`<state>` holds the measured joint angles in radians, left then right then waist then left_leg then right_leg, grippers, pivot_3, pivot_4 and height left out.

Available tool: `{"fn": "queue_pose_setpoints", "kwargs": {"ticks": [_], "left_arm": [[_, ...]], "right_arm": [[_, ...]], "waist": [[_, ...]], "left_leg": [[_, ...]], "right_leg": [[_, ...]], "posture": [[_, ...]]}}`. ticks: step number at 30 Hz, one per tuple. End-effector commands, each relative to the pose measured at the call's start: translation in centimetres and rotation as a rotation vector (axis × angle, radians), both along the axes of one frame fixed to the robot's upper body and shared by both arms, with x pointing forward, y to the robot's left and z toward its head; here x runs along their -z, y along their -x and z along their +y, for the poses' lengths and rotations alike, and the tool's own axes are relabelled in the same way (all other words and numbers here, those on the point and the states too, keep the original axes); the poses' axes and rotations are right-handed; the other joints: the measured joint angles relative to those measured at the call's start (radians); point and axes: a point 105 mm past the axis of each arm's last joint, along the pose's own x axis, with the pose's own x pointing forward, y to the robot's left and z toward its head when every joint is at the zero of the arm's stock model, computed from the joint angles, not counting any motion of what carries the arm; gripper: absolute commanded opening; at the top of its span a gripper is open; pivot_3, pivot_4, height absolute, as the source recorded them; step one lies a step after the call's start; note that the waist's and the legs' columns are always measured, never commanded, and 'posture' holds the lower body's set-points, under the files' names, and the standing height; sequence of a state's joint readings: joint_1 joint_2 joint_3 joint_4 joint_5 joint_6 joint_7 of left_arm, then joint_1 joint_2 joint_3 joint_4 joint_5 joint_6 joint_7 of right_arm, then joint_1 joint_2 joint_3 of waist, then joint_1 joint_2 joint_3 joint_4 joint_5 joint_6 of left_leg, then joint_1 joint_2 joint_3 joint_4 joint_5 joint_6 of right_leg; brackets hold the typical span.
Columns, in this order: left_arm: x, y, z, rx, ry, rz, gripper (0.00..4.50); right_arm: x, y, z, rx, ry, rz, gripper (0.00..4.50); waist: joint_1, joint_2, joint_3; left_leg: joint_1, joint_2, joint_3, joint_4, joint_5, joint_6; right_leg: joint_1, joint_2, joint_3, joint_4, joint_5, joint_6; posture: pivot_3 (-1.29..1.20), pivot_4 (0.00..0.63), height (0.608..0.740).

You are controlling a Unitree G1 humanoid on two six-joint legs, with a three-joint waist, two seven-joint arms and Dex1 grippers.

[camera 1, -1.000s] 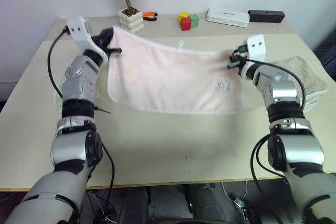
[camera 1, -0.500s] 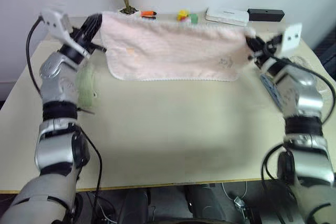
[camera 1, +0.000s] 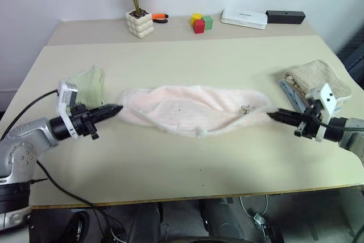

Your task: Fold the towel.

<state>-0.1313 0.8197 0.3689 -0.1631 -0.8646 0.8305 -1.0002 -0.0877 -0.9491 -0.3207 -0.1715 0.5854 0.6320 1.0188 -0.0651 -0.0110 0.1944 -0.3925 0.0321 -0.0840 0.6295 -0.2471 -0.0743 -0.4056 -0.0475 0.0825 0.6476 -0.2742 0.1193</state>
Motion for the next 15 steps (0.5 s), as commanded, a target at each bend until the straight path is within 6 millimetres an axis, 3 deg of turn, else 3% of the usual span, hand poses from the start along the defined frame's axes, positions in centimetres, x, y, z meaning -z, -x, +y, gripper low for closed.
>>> {"fn": "queue_pose_setpoints", "kwargs": {"ticks": [1, 6, 13, 15], "left_arm": [[-1.8, 1.5, 0.2, 0.015, 0.001, -0.025, 0.08], [-1.1, 3.3, 1.2, 0.002, -0.008, 0.046, 0.08], [-1.7, 4.9, 1.2, 0.042, 0.069, 0.134, 0.08], [-1.7, 4.5, 1.0, 0.034, 0.071, 0.113, 0.08]], "right_arm": [[-1.5, 1.2, -0.4, -0.045, 0.050, -0.037, 0.00], [-1.0, 3.5, -2.2, -0.085, 0.132, 0.050, 0.00], [-0.6, 4.4, -3.6, -0.075, 0.155, 0.100, 0.00], [-0.4, 3.6, -3.7, -0.043, 0.166, 0.063, 0.00]], "waist": [[0.001, 0.000, 0.000], [0.008, 0.000, 0.000], [0.012, -0.002, 0.000], [0.015, -0.002, 0.000]], "left_leg": [[0.000, 0.000, 0.000, 0.000, 0.000, 0.000], [0.000, 0.000, 0.001, 0.000, 0.000, 0.000], [0.000, 0.000, 0.001, 0.000, 0.000, 0.000], [0.000, 0.000, 0.001, 0.000, 0.000, 0.000]], "right_leg": [[0.000, 0.000, 0.000, 0.000, 0.000, 0.000], [0.000, 0.000, 0.000, 0.000, -0.002, -0.002], [0.000, 0.000, 0.000, -0.001, -0.004, -0.005], [0.000, 0.000, 0.000, 0.000, -0.004, -0.005]], "posture": [[0.00, 0.150, 0.740], [0.00, 0.150, 0.740], [0.00, 0.150, 0.740], [0.00, 0.150, 0.740]]}}
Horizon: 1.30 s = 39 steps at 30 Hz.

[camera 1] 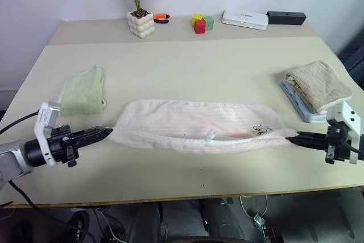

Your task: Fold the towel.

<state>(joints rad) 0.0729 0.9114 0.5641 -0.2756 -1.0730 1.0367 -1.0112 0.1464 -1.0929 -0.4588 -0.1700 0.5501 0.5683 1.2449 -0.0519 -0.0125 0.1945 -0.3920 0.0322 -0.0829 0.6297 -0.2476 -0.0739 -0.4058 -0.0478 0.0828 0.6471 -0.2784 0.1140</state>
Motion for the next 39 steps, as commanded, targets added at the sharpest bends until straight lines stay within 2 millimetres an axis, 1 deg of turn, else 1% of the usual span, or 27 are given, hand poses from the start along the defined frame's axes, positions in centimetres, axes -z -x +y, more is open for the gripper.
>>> {"fn": "queue_pose_setpoints", "kwargs": {"ticks": [1, 3, 5, 6, 7, 9, 10, 11, 12, 13, 14, 15, 16, 17, 19, 21, 22, 23, 25, 28, 30, 32, 33, 35, 36, 37, 39], "left_arm": [[-1.2, -0.5, -0.5, -0.001, 0.016, -0.072, 0.08], [-2.0, -2.8, -0.1, -0.089, 0.013, -0.174, 0.08], [-3.1, -6.3, 0.9, -0.227, -0.026, -0.314, 0.08], [-4.0, -8.5, 1.6, -0.319, -0.046, -0.393, 0.08], [-4.6, -9.9, 2.1, -0.376, -0.058, -0.442, 0.08], [-7.1, -13.7, 3.1, -0.536, -0.100, -0.624, 0.08], [-7.9, -14.8, 3.3, -0.579, -0.117, -0.680, 0.08], [-9.8, -16.1, 3.6, -0.637, -0.099, -0.741, 0.08], [-10.9, -16.9, 3.7, -0.670, -0.081, -0.773, 0.08], [-13.3, -17.8, 4.2, -0.742, -0.058, -0.841, 0.08], [-15.1, -18.2, 4.7, -0.803, -0.045, -0.892, 0.08], [-16.8, -18.2, 4.9, -0.823, -0.026, -0.944, 0.08], [-17.8, -18.2, 5.0, -0.832, -0.014, -0.979, 0.08], [-18.3, -18.2, 5.0, -0.827, -0.004, -0.996, 0.08], [-18.8, -17.6, 5.0, -0.769, -0.003, -1.036, 0.08], [-18.4, -17.3, 5.4, -0.739, -0.013, -1.030, 0.08], [-17.6, -17.3, 5.4, -0.709, -0.029, -1.011, 0.08], [-16.6, -17.3, 5.2, -0.669, -0.026, -0.977, 0.08], [-14.1, -17.5, 4.7, -0.625, -0.003, -0.892, 0.08], [-10.8, -17.6, 3.1, -0.586, 0.047, -0.760, 0.08], [-8.7, -17.5, 1.5, -0.549, 0.104, -0.643, 0.08], [-6.4, -17.1, -0.8, -0.525, 0.191, -0.519, 0.08], [-5.5, -16.7, -2.3, -0.486, 0.237, -0.468, 0.31], [-4.4, -16.4, -4.2, -0.484, 0.284, -0.411, 0.93], [-4.2, -16.4, -4.7, -0.497, 0.303, -0.395, 1.41], [-3.5, -16.7, -5.2, -0.525, 0.311, -0.359, 1.91], [-1.5, -17.2, -7.0, -0.530, 0.339, -0.234, 2.94]], "right_arm": [[-1.1, -1.5, -0.5, 0.048, 0.024, -0.106, 0.00], [-1.8, -3.3, 0.1, 0.065, 0.017, -0.194, 0.00], [-3.6, -6.4, 0.5, 0.130, -0.029, -0.319, 0.00], [-4.8, -8.2, 0.7, 0.161, -0.023, -0.409, 0.00], [-5.6, -9.5, 1.0, 0.178, -0.015, -0.467, 0.00], [-8.1, -13.2, 1.2, 0.256, 0.034, -0.638, 0.00], [-9.0, -14.3, 1.3, 0.279, 0.058, -0.694, 0.00], [-11.0, -16.0, 1.3, 0.349, 0.028, -0.767, 0.00], [-12.2, -16.9, 1.3, 0.395, 0.002, -0.807, 0.00], [-14.8, -17.8, 1.3, 0.457, -0.047, -0.899, 0.00], [-16.8, -18.1, 1.4, 0.501, -0.101, -0.968, 0.00], [-18.5, -18.1, 1.2, 0.536, -0.143, -1.042, 0.00], [-19.6, -18.0, 1.1, 0.558, -0.171, -1.090, 0.00], [-20.0, -17.9, 1.0, 0.564, -0.195, -1.106, 0.00], [-20.6, -17.0, 1.1, 0.539, -0.254, -1.154, 0.00], [-20.4, -16.4, 0.4, 0.554, -0.284, -1.155, 0.00], [-19.5, -16.4, 0.7, 0.522, -0.275, -1.125, 0.00], [-18.7, -16.2, 1.2, 0.482, -0.259, -1.104, 0.00], [-17.2, -15.8, 3.1, 0.380, -0.292, -1.026, 0.00], [-15.5, -15.0, 5.3, 0.273, -0.274, -0.957, 0.00], [-14.8, -14.7, 5.7, 0.248, -0.265, -0.926, 0.00], [-14.5, -14.6, 5.5, 0.254, -0.260, -0.908, 0.00], [-14.4, -14.6, 5.5, 0.256, -0.262, -0.902, 0.00], [-14.2, -14.7, 5.6, 0.257, -0.268, -0.889, 0.00], [-14.2, -14.7, 5.6, 0.257, -0.268, -0.886, 0.00], [-14.1, -14.7, 5.7, 0.257, -0.272, -0.884, 0.00], [-13.9, -14.9, 5.7, 0.262, -0.274, -0.878, 0.00]], "waist": [[0.001, 0.000, 0.000], [0.004, 0.000, 0.000], [0.006, 0.000, 0.000], [0.005, 0.000, 0.000], [0.006, 0.000, 0.000], [0.007, 0.000, 0.000], [0.007, 0.000, 0.000], [0.008, 0.000, 0.000], [0.008, -0.001, 0.000], [0.008, -0.001, 0.000], [0.008, -0.001, 0.000], [0.007, -0.001, 0.000], [0.008, -0.001, 0.000], [0.008, -0.001, 0.000], [0.007, 0.000, 0.000], [0.006, 0.000, 0.000], [0.005, 0.000, 0.000], [0.004, 0.000, 0.000], [0.003, 0.000, 0.000], [0.001, 0.001, 0.000], [0.000, 0.001, 0.000], [0.001, 0.001, 0.000], [0.003, 0.000, 0.000], [0.006, 0.000, 0.000], [0.008, 0.000, 0.000], [0.009, 0.000, 0.000], [0.009, 0.000, 0.000]], "left_leg": [[0.000, 0.000, 0.000, 0.000, 0.000, 0.000], [0.001, 0.000, 0.000, 0.001, 0.000, 0.000], [0.002, 0.000, 0.000, 0.002, 0.000, 0.000], [0.002, 0.000, 0.000, 0.002, 0.001, -0.001], [0.003, 0.000, 0.000, 0.002, 0.001, -0.002], [0.002, 0.000, 0.000, 0.001, 0.002, -0.003], [0.002, 0.000, 0.000, 0.001, 0.002, -0.003], [-0.001, 0.000, 0.000, 0.001, 0.002, -0.004], [-0.001, 0.000, 0.000, 0.000, 0.003, -0.004], [-0.002, 0.000, 0.000, 0.000, 0.003, -0.005], [-0.005, 0.000, 0.000, 0.000, 0.003, -0.005], [-0.009, 0.000, 0.000, -0.001, 0.004, -0.006], [-0.015, 0.000, 0.000, -0.001, 0.006, -0.010], [-0.020, -0.001, 0.000, -0.001, 0.006, -0.011], [-0.020, -0.001, 0.002, -0.002, 0.007, -0.011], [-0.020, 0.000, 0.005, -0.004, 0.006, -0.011], [-0.020, 0.000, 0.005, -0.005, 0.006, -0.010], [-0.020, 0.000, 0.006, -0.009, 0.006, -0.010], [-0.020, -0.001, 0.006, -0.008, 0.006, -0.010], [-0.019, 0.000, 0.006, -0.002, 0.005, -0.007], [-0.018, 0.000, 0.005, 0.002, 0.006, -0.009], [-0.016, 0.000, 0.004, 0.004, 0.007, -0.010], [-0.015, 0.000, 0.004, 0.005, 0.007, -0.010], [-0.014, 0.000, 0.004, 0.005, 0.007, -0.010], [-0.014, 0.000, 0.004, 0.005, 0.007, -0.010], [-0.014, 0.000, 0.004, 0.005, 0.007, -0.010], [-0.014, 0.000, 0.004, 0.006, 0.007, -0.010]], "right_leg": [[0.000, 0.000, 0.000, 0.000, 0.000, 0.000], [0.000, 0.000, 0.000, 0.000, 0.000, -0.001], [0.002, 0.000, 0.000, 0.000, 0.002, -0.002], [0.002, 0.000, 0.000, 0.001, 0.003, -0.002], [0.002, 0.001, 0.000, 0.001, 0.004, -0.002], [0.002, 0.001, 0.000, 0.000, 0.005, 0.001], [0.002, 0.001, 0.000, 0.000, 0.006, 0.003], [-0.001, 0.001, 0.000, 0.000, 0.007, 0.004], [-0.001, 0.001, 0.000, 0.000, 0.008, 0.007], [-0.002, 0.000, 0.000, 0.000, 0.008, 0.007], [-0.005, 0.000, 0.000, 0.000, 0.008, 0.007], [-0.009, 0.000, -0.001, 0.000, 0.009, 0.007], [-0.016, 0.000, -0.001, 0.001, 0.009, 0.007], [-0.021, -0.001, -0.001, 0.001, 0.009, 0.007], [-0.022, -0.003, -0.004, 0.001, 0.009, 0.007], [-0.022, -0.004, -0.005, 0.000, 0.008, 0.008], [-0.022, -0.004, -0.005, 0.000, 0.008, 0.008], [-0.022, -0.004, -0.005, -0.001, 0.008, 0.008], [-0.022, -0.004, -0.005, 0.000, 0.008, 0.008], [-0.022, -0.004, -0.005, 0.005, 0.008, 0.008], [-0.021, -0.004, -0.005, 0.011, 0.009, 0.008], [-0.020, -0.003, -0.004, 0.013, 0.010, 0.008], [-0.018, -0.003, -0.004, 0.014, 0.010, 0.008], [-0.016, -0.003, -0.004, 0.014, 0.010, 0.008], [-0.016, -0.003, -0.004, 0.014, 0.010, 0.008], [-0.016, -0.003, -0.005, 0.014, 0.010, 0.008], [-0.016, -0.003, -0.005, 0.014, 0.010, 0.008]], "posture": [[0.00, 0.150, 0.740], [0.00, 0.150, 0.740], [0.00, 0.150, 0.740], [0.00, 0.150, 0.740], [0.00, 0.150, 0.740], [0.00, 0.150, 0.740], [0.00, 0.150, 0.740], [0.00, 0.150, 0.740], [0.00, 0.150, 0.740], [0.00, 0.150, 0.740], [0.00, 0.150, 0.740], [0.00, 0.150, 0.740], [0.00, 0.150, 0.740], [0.00, 0.150, 0.740], [0.00, 0.150, 0.740], [0.00, 0.150, 0.740], [0.00, 0.150, 0.740], [0.00, 0.150, 0.740], [0.00, 0.150, 0.740], [0.00, 0.150, 0.740], [0.00, 0.150, 0.740], [0.00, 0.150, 0.740], [0.00, 0.150, 0.740], [0.00, 0.150, 0.740], [0.00, 0.150, 0.740], [0.00, 0.150, 0.740], [0.00, 0.150, 0.740]]}}
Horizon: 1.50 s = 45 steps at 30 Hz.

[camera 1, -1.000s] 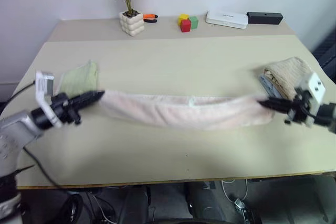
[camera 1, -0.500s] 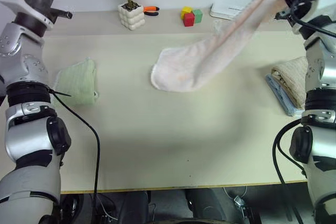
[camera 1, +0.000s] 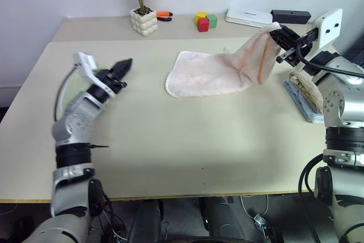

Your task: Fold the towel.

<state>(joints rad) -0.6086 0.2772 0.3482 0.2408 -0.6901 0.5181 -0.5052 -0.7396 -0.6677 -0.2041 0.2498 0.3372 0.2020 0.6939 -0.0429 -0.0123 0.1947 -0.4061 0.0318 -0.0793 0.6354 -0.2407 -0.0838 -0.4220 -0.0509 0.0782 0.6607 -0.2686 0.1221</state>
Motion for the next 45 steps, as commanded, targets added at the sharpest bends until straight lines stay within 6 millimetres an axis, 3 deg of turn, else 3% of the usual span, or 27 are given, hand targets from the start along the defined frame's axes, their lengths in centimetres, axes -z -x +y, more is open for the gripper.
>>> {"fn": "queue_pose_setpoints", "kwargs": {"ticks": [1, 3, 5, 9, 15, 20, 24, 30, 38, 45], "left_arm": [[0.9, -0.3, -2.1, 0.013, 0.052, 0.099, 3.46], [2.2, -0.1, -3.9, 0.052, 0.104, 0.177, 4.43], [3.6, -0.2, -5.3, 0.076, 0.131, 0.294, 4.48], [3.3, -1.1, -7.0, 0.080, 0.233, 0.393, 4.48], [3.7, -2.1, -8.4, 0.089, 0.216, 0.438, 4.48], [5.9, -2.8, -10.6, 0.138, 0.173, 0.588, 4.48], [6.1, -3.5, -11.8, 0.151, 0.198, 0.621, 3.20], [5.4, -3.7, -11.8, 0.177, 0.213, 0.622, 0.08], [4.0, -3.8, -10.0, 0.150, 0.211, 0.571, 0.03], [1.3, 0.0, -6.1, 0.125, 0.124, 0.508, 0.03]], "right_arm": [[-1.3, 0.4, 0.1, -0.005, -0.015, -0.054, 0.00], [-1.2, 0.4, 0.1, -0.001, -0.016, -0.054, 0.00], [-1.1, 0.5, 0.1, -0.001, -0.016, -0.053, 0.00], [-0.9, 0.7, 0.2, 0.001, -0.014, -0.052, 0.00], [-0.4, 0.9, 0.2, 0.012, -0.007, -0.042, 0.00], [-0.5, 1.0, 0.2, 0.019, -0.010, -0.045, 0.00], [-0.5, 1.0, 0.4, 0.018, -0.003, -0.046, 0.00], [-0.3, 1.0, 0.3, 0.027, 0.005, -0.042, 0.00], [0.0, 1.0, 0.4, 0.029, 0.001, -0.034, 0.00], [0.5, 1.0, 0.4, 0.020, 0.000, -0.018, 0.00]], "waist": [[0.000, 0.000, 0.000], [-0.002, 0.000, 0.000], [-0.002, 0.000, 0.000], [-0.001, 0.000, 0.000], [-0.001, 0.000, 0.000], [0.003, 0.000, 0.000], [0.005, 0.000, -0.001], [0.004, 0.000, -0.001], [-0.003, 0.000, -0.001], [-0.003, 0.000, -0.001]], "left_leg": [[0.000, 0.000, 0.000, 0.000, 0.000, 0.000], [0.000, 0.000, 0.000, 0.000, 0.000, 0.000], [0.000, 0.000, 0.000, 0.000, 0.000, 0.000], [0.000, 0.000, 0.000, 0.000, 0.000, 0.000], [0.000, 0.000, 0.000, 0.000, 0.000, -0.001], [0.000, 0.000, 0.000, 0.000, 0.001, -0.001], [0.000, -0.001, 0.000, -0.001, 0.001, -0.001], [0.000, -0.001, 0.000, -0.003, 0.001, -0.002], [0.001, 0.000, -0.001, -0.004, 0.001, -0.002], [0.001, 0.000, -0.001, -0.004, 0.001, -0.002]], "right_leg": [[0.000, 0.000, 0.000, 0.000, 0.000, 0.000], [0.000, 0.000, 0.000, 0.000, 0.000, 0.000], [0.000, 0.000, 0.000, 0.000, 0.000, 0.000], [0.000, 0.000, 0.000, 0.000, 0.000, 0.000], [0.000, 0.001, 0.000, -0.001, 0.000, 0.000], [0.000, 0.001, 0.000, -0.001, 0.000, 0.000], [0.002, 0.001, 0.000, -0.004, 0.000, 0.000], [0.002, 0.000, -0.001, -0.006, 0.000, 0.000], [0.002, 0.001, 0.000, -0.006, 0.000, 0.000], [0.002, 0.000, 0.000, -0.006, 0.000, 0.000]], "posture": [[0.00, 0.150, 0.740], [0.00, 0.150, 0.740], [0.00, 0.150, 0.740], [0.00, 0.150, 0.740], [0.00, 0.150, 0.740], [0.00, 0.150, 0.740], [0.00, 0.150, 0.740], [0.00, 0.150, 0.740], [0.00, 0.150, 0.740], [0.00, 0.150, 0.740]]}}
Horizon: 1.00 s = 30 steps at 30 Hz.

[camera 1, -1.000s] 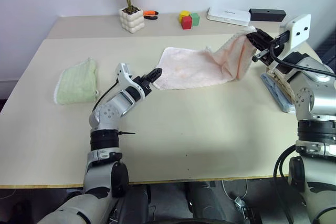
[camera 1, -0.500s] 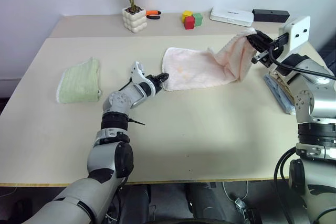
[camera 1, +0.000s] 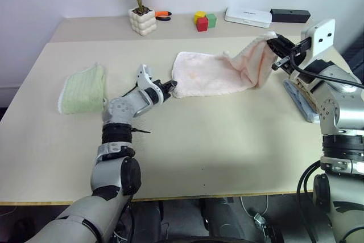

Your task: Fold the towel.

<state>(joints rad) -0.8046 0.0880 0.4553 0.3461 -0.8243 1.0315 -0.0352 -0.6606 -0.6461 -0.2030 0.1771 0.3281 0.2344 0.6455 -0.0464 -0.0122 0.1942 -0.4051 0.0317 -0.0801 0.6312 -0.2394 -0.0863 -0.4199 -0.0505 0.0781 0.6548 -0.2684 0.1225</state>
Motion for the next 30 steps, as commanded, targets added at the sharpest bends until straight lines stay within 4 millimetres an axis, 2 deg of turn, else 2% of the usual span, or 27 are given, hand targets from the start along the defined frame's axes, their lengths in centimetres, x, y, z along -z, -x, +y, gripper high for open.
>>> {"fn": "queue_pose_setpoints", "kwargs": {"ticks": [1, 3, 8, 12, 16, 19, 22, 26, 29, 30], "left_arm": [[-2.4, 2.0, 1.9, -0.007, -0.039, -0.066, 0.03], [-2.4, 3.5, 3.3, -0.016, -0.063, -0.069, 0.03], [-2.2, 8.0, 5.2, 0.065, -0.118, -0.073, 0.03], [-0.9, 11.1, 6.8, 0.127, -0.154, -0.040, 0.03], [0.3, 13.1, 9.9, 0.074, -0.186, 0.012, 0.03], [0.4, 14.3, 10.5, 0.074, -0.135, 0.019, 0.03], [-0.4, 15.4, 9.5, 0.165, -0.079, -0.002, 0.83], [-2.8, 14.5, 9.6, 0.182, -0.101, -0.075, 2.76], [-3.7, 13.8, 9.9, 0.169, -0.145, -0.101, 4.23], [-3.9, 13.1, 10.3, 0.134, -0.159, -0.110, 4.40]], "right_arm": [[-1.5, 0.7, 0.3, -0.014, 0.006, -0.058, 0.00], [-1.2, 0.7, 0.4, -0.024, 0.008, -0.046, 0.00], [-0.9, 0.8, 0.7, -0.067, 0.011, -0.018, 0.00], [-0.5, 0.8, 0.8, -0.078, 0.013, -0.004, 0.00], [0.0, 0.9, 1.4, -0.109, 0.016, 0.017, 0.00], [0.2, 0.9, 1.5, -0.116, 0.011, 0.025, 0.00], [0.5, 0.9, 1.6, -0.119, 0.010, 0.031, 0.00], [0.6, 0.9, 1.6, -0.120, 0.013, 0.034, 0.00], [0.5, 0.8, 1.6, -0.120, 0.014, 0.034, 0.00], [0.6, 0.8, 1.6, -0.120, 0.014, 0.034, 0.00]], "waist": [[0.001, 0.000, 0.000], [0.001, 0.000, 0.000], [0.002, 0.000, 0.000], [0.000, 0.000, 0.000], [0.001, 0.000, 0.000], [0.005, 0.000, 0.000], [0.009, 0.000, 0.000], [0.011, 0.000, 0.000], [0.007, 0.000, 0.000], [0.005, 0.000, 0.000]], "left_leg": [[0.000, 0.000, 0.000, 0.000, 0.000, 0.000], [0.000, 0.000, 0.000, 0.000, 0.000, 0.000], [0.000, 0.000, 0.000, 0.000, 0.000, 0.000], [0.000, 0.000, -0.001, 0.000, 0.000, 0.000], [0.001, 0.000, 0.000, 0.000, 0.000, 0.000], [0.001, 0.000, 0.000, 0.000, 0.000, 0.000], [0.000, 0.000, 0.000, 0.001, 0.000, 0.000], [0.000, 0.000, 0.000, 0.001, 0.000, -0.001], [0.000, 0.000, 0.000, 0.000, 0.000, -0.001], [0.000, 0.000, 0.000, 0.000, 0.000, -0.001]], "right_leg": [[0.000, 0.000, 0.000, 0.000, 0.000, 0.000], [0.000, 0.000, 0.000, 0.000, 0.000, 0.000], [0.000, 0.000, 0.000, 0.000, 0.000, 0.000], [0.000, 0.000, 0.000, 0.000, 0.000, 0.000], [0.000, 0.000, 0.000, 0.001, 0.000, 0.000], [0.000, 0.000, 0.000, 0.001, 0.000, 0.000], [0.000, -0.001, 0.000, 0.001, 0.000, 0.000], [0.000, -0.001, 0.000, 0.001, 0.000, -0.001], [0.000, -0.001, 0.000, 0.000, 0.000, -0.001], [0.000, -0.001, 0.000, 0.000, 0.000, -0.001]], "posture": [[0.00, 0.150, 0.740], [0.00, 0.150, 0.740], [0.00, 0.150, 0.740], [0.00, 0.150, 0.740], [0.00, 0.150, 0.740], [0.00, 0.150, 0.740], [0.00, 0.150, 0.740], [0.00, 0.150, 0.740], [0.00, 0.150, 0.740], [0.00, 0.150, 0.740]]}}
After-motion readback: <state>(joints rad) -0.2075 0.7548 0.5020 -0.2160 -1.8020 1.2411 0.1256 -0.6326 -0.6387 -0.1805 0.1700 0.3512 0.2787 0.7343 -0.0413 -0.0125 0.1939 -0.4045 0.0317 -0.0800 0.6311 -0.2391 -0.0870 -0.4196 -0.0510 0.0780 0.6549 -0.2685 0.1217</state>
